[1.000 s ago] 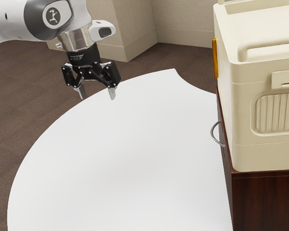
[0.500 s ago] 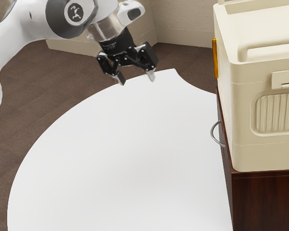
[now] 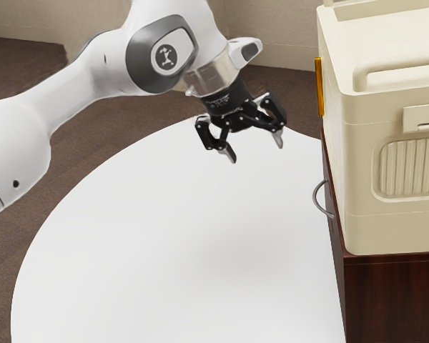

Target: Pull the drawer handle with one arm to open the drawer

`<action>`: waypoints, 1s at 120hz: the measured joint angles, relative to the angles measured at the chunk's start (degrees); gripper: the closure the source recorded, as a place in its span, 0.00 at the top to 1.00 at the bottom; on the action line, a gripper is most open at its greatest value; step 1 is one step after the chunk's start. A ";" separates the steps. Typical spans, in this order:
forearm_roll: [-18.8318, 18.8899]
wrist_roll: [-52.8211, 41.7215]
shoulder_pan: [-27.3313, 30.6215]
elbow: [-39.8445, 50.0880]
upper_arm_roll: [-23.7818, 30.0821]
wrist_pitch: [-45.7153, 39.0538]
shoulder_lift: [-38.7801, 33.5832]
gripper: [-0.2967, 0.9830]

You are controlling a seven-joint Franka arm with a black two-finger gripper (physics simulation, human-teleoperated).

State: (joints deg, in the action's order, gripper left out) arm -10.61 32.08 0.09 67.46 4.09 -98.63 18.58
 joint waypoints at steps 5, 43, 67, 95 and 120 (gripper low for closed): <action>-2.00 0.76 -0.05 0.79 0.03 -2.17 1.42 0.77; -9.06 4.95 -0.13 7.94 -0.10 -12.43 0.35 0.68; -11.15 6.41 -0.15 10.06 0.96 -15.18 -0.54 0.55; -12.47 6.96 -0.24 16.73 2.06 -17.13 -4.17 0.49; -13.33 6.40 -0.26 17.95 3.19 -18.19 -3.99 0.44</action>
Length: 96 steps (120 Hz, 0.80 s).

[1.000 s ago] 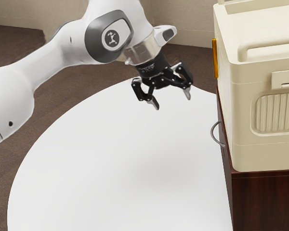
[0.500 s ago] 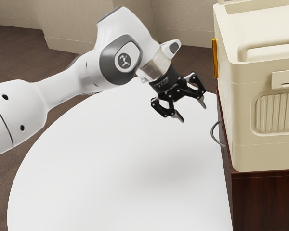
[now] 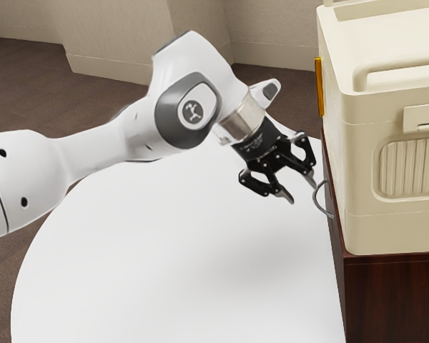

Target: Pull the drawer handle with one arm to open the drawer

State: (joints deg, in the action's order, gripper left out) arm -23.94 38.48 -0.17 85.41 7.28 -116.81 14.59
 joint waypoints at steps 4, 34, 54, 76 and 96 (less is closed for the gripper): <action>-0.09 -0.30 -0.02 0.00 0.13 -0.11 0.08 0.43; -0.29 -2.92 0.08 0.04 0.75 -0.58 0.67 0.38; -0.31 -4.57 -0.04 0.78 2.21 -0.68 0.76 0.36; -0.14 -5.92 0.24 1.94 2.30 -0.56 0.21 0.28; -0.05 -6.89 0.16 3.01 2.12 -0.28 -0.68 0.24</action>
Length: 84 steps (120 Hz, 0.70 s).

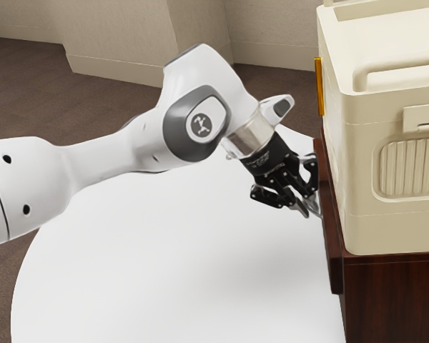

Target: Pull the drawer handle with one arm to open the drawer

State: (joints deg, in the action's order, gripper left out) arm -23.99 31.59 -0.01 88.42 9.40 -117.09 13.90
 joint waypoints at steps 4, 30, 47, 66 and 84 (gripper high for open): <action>0.00 -0.20 0.06 0.15 -0.02 0.06 -0.32 0.23; 0.45 -0.97 0.80 1.90 -0.21 0.42 -2.21 0.21; 0.58 -1.29 0.75 3.17 -0.95 0.53 -3.45 0.21; 0.65 -1.57 0.94 3.96 -1.16 0.62 -4.19 0.21; 0.66 -1.78 0.84 4.80 -2.04 0.67 -4.61 0.22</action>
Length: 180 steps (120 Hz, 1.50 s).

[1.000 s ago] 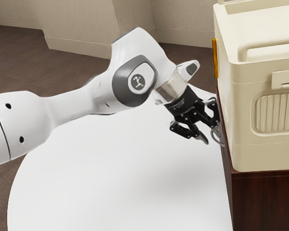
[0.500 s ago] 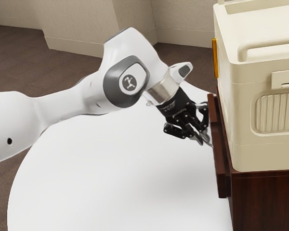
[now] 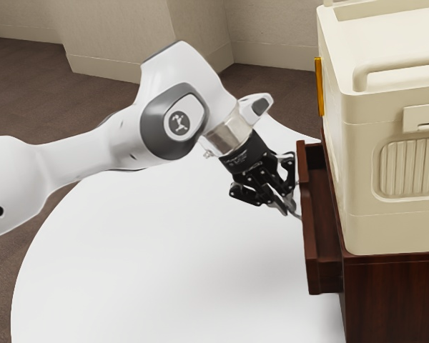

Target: Pull the drawer handle with one arm to open the drawer

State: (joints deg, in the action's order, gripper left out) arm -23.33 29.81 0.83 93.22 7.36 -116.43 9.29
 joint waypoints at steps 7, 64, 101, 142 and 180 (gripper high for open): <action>-0.02 -0.09 0.01 0.20 -0.15 0.01 -0.04 0.22; -0.22 -0.80 0.15 2.50 -1.91 0.95 -2.98 0.24; -0.06 -1.05 0.71 5.12 -2.95 1.47 -4.90 0.24; 0.61 -1.26 0.42 8.02 -4.54 1.75 -7.50 0.24; 0.79 -1.61 -0.83 8.56 -6.93 2.93 -8.82 0.24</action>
State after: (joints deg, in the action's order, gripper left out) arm -22.54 28.20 0.00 101.78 0.44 -113.50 0.47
